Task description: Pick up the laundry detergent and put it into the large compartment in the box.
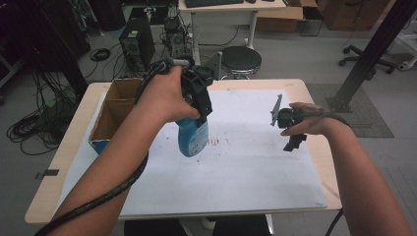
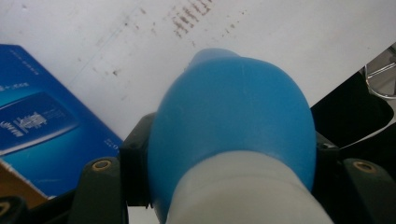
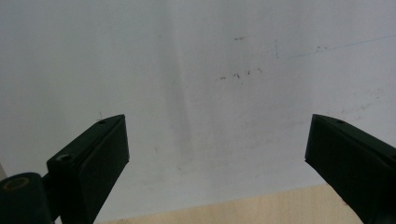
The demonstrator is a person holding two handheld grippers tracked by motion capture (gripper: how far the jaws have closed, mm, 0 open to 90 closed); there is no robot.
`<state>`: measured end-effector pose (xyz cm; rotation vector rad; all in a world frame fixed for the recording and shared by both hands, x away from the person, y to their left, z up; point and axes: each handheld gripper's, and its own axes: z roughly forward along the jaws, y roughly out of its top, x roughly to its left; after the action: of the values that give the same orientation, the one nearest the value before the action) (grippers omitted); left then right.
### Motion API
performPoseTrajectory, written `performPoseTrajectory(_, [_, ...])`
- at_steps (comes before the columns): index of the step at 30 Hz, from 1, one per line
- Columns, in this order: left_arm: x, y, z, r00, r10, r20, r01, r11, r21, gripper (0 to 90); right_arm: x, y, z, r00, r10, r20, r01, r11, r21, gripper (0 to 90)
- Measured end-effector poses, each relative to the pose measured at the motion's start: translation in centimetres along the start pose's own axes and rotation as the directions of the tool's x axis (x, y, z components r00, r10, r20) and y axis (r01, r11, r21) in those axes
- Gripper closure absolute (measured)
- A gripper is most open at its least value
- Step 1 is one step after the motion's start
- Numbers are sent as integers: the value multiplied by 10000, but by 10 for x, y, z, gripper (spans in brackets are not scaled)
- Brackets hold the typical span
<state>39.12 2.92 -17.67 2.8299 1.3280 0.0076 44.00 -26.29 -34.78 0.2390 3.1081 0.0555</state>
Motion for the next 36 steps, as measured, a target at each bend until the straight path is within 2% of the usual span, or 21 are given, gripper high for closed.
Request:
performPoseTrajectory(1, [4,-2,-7,9996,-275,13,275,9996,-63,375,0,0,0,10000,-6,10,6,10000,10,60])
performPoseTrajectory(3, [6,-3,-10,9997,-259,-2,259,9997,-29,375,0,0,0,10000,2,-9,-2,10000,-4,60])
performPoseTrajectory(12, [19,-10,-39,9952,-947,-224,946,9955,-82,375,-1,0,-1,10000,-27,16,27,10000,-79,61])
performPoseTrajectory(17, [30,-15,-52,9894,-1449,-77,1449,9894,-5,375,-1,1,-1,10000,-1,13,1,10000,-4,61])
performPoseTrajectory(24, [43,-19,-67,9833,-1812,-176,1813,9834,38,375,-1,4,-1,10000,6,17,-6,10000,18,61])
performPoseTrajectory(25, [46,-21,-71,9805,-1954,-192,1953,9807,-40,375,-1,5,-1,10000,-31,25,31,10000,-22,61])
performPoseTrajectory(26, [46,-21,-71,9805,-1954,-192,1953,9807,-40,375,-1,5,-1,10000,-31,25,31,10000,-22,61])
performPoseTrajectory(27, [51,-23,-76,9772,-2117,-162,2116,9773,-84,375,-1,5,-2,10000,6,5,-6,10000,16,61])
performPoseTrajectory(30, [55,-25,-80,9745,-2240,-159,2237,9745,-168,375,-1,6,-2,10000,8,31,-8,10000,2,61])
performPoseTrajectory(36, [65,-28,-92,9593,-2807,-325,2799,9597,-265,375,-2,8,-2,10000,-21,17,21,10000,37,61])
